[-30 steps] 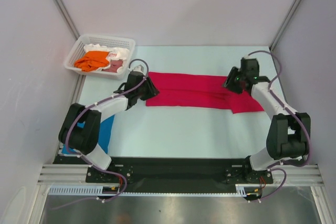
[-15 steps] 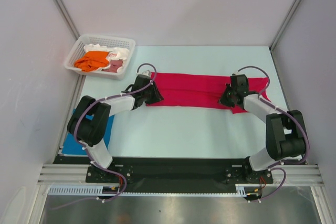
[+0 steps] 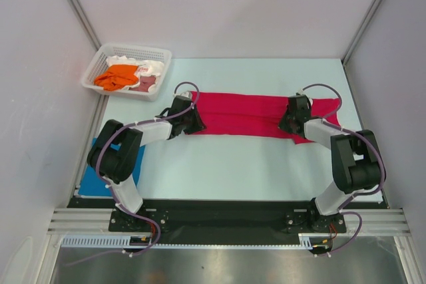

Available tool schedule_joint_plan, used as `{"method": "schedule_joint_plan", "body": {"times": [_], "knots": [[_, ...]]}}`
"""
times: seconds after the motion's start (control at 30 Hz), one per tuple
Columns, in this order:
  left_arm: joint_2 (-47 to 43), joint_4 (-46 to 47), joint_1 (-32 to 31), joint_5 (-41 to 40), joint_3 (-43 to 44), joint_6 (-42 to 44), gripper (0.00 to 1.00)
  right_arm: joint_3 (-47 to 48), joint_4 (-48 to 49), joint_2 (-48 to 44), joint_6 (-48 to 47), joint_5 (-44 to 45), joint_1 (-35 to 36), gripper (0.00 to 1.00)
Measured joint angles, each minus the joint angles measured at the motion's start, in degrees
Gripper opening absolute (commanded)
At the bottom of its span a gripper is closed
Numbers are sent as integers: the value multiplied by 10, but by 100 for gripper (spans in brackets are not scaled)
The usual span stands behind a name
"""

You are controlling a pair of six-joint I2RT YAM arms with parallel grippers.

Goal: Fold and stack the t-shirts
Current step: Fold the tshirt

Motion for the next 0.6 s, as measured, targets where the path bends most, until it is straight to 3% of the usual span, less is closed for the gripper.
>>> {"method": "schedule_joint_plan", "body": {"times": [0.6], "knots": [[2, 1, 13, -2, -4, 2, 20, 35, 15, 62, 1, 35, -2, 0]]}}
